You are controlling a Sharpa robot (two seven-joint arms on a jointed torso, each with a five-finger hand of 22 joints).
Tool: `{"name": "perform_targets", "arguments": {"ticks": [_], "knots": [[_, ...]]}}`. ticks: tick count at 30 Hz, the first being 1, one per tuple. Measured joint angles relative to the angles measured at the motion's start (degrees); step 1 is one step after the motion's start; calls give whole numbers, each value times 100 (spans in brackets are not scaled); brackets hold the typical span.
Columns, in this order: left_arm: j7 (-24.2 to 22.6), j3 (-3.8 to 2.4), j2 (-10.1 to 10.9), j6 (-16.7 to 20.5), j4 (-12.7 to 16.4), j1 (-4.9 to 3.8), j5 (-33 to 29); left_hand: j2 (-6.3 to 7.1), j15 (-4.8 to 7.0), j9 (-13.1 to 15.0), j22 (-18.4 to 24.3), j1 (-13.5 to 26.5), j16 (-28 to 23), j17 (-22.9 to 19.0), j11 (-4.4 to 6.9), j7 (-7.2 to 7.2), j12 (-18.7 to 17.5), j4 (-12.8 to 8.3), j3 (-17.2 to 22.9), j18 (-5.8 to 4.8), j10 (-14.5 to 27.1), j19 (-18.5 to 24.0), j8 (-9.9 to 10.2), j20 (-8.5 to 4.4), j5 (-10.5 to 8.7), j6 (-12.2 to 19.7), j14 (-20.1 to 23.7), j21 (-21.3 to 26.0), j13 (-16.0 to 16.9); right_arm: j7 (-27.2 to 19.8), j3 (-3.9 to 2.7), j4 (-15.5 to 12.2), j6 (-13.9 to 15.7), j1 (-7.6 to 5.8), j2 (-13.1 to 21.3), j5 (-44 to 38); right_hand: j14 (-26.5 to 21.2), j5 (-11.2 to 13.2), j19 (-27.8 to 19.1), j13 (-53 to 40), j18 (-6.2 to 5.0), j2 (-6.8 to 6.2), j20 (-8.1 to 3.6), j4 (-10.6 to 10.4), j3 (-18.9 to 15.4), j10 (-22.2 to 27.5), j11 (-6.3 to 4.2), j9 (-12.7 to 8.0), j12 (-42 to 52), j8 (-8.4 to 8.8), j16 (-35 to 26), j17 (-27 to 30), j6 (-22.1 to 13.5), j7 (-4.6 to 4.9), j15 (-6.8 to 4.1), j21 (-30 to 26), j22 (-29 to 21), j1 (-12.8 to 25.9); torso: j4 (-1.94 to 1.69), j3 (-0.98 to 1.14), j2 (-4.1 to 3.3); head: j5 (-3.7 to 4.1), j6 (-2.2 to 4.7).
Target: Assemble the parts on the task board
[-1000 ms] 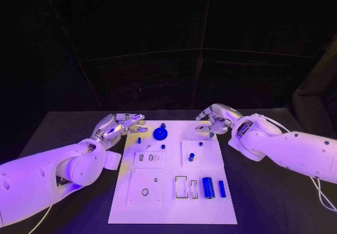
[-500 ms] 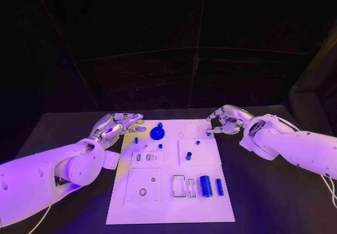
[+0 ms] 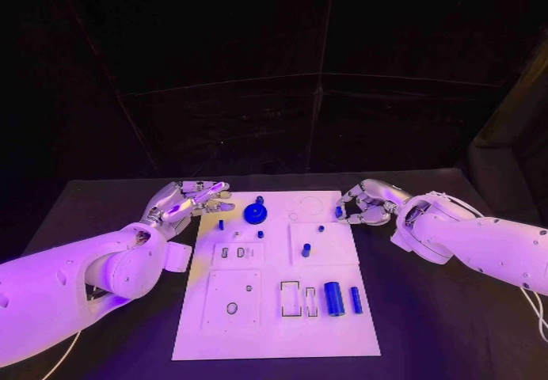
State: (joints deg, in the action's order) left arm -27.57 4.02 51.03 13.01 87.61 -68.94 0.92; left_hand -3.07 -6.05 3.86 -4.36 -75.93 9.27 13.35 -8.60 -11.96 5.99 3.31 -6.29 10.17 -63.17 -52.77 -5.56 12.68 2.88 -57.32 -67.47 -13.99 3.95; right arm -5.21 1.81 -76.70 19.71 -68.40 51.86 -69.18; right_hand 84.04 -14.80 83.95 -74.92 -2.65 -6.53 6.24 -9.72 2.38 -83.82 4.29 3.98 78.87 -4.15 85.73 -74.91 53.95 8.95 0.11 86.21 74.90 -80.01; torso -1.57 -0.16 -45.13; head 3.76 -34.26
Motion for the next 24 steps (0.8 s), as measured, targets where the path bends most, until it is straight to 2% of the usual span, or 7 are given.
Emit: {"name": "perform_targets", "arguments": {"ticks": [10,12,13,15,17,21,24], "knots": [[0,0,-13,-2,-21,0,0,0,0,0,0,0,0,0,0,0,0,0,0,0,0,0,0,0,0,0,0,0,0,-47,-3,89,-38,20,-39,14,-15,1,0,0,0,102,0,48,34,-21,-21,6,0,0,0,0,92,-15,-15,-8,0,-102,-7,-3,3,12,-3],[0,0,-14,-3,-27,0,0,0,0,0,0,0,0,-1,0,0,0,0,0,0,0,0,0,0,0,0,0,0,0,-49,-3,107,-38,22,-58,15,-22,51,0,-1,0,115,0,66,51,-21,-21,6,1,0,0,0,111,-12,-22,-8,0,-110,-9,-4,4,14,-9],[0,0,-14,-3,-30,0,0,0,0,0,-1,0,0,-1,0,0,0,0,0,0,0,0,0,0,0,0,0,0,0,-50,-3,115,-38,23,-67,16,-22,78,0,-1,0,176,0,66,51,-21,-21,6,1,0,0,0,119,-4,-22,-8,0,-98,-10,-6,4,14,-14],[0,0,-16,-3,-35,0,0,0,0,0,0,0,0,-1,0,0,0,0,0,0,0,0,0,0,0,0,0,0,0,-52,-3,135,-37,23,-85,19,-8,141,0,-1,0,214,0,90,75,-21,-21,6,1,-24,0,0,140,-24,-35,-8,0,-117,-13,-7,5,18,-15],[1,0,-17,-4,-37,0,0,0,0,0,4,0,0,-1,0,0,0,0,0,0,0,0,0,0,0,0,0,0,0,-53,-2,155,-35,24,-101,26,0,200,0,-1,0,261,0,99,84,-21,-21,6,1,-28,0,0,158,-6,-43,-8,0,-105,-16,-8,7,25,-15],[1,0,-17,-5,-37,0,0,0,0,0,4,0,0,-1,0,0,0,-16,-16,0,0,0,0,0,0,0,0,0,0,-54,-2,190,-31,26,-129,45,0,437,0,-6,0,394,0,200,186,-21,-21,6,1,-29,0,0,210,-19,-43,-8,0,-198,-21,-10,8,39,-23],[2,1,-14,-7,-37,0,0,0,0,0,4,0,0,0,0,0,0,-16,-16,0,0,0,0,0,0,0,0,0,0,-56,-2,219,-29,26,-154,60,0,493,3,-21,0,439,-3,264,249,-21,-21,6,9,-29,0,0,267,-25,-43,-8,0,-243,-25,-11,10,47,-27]]}}
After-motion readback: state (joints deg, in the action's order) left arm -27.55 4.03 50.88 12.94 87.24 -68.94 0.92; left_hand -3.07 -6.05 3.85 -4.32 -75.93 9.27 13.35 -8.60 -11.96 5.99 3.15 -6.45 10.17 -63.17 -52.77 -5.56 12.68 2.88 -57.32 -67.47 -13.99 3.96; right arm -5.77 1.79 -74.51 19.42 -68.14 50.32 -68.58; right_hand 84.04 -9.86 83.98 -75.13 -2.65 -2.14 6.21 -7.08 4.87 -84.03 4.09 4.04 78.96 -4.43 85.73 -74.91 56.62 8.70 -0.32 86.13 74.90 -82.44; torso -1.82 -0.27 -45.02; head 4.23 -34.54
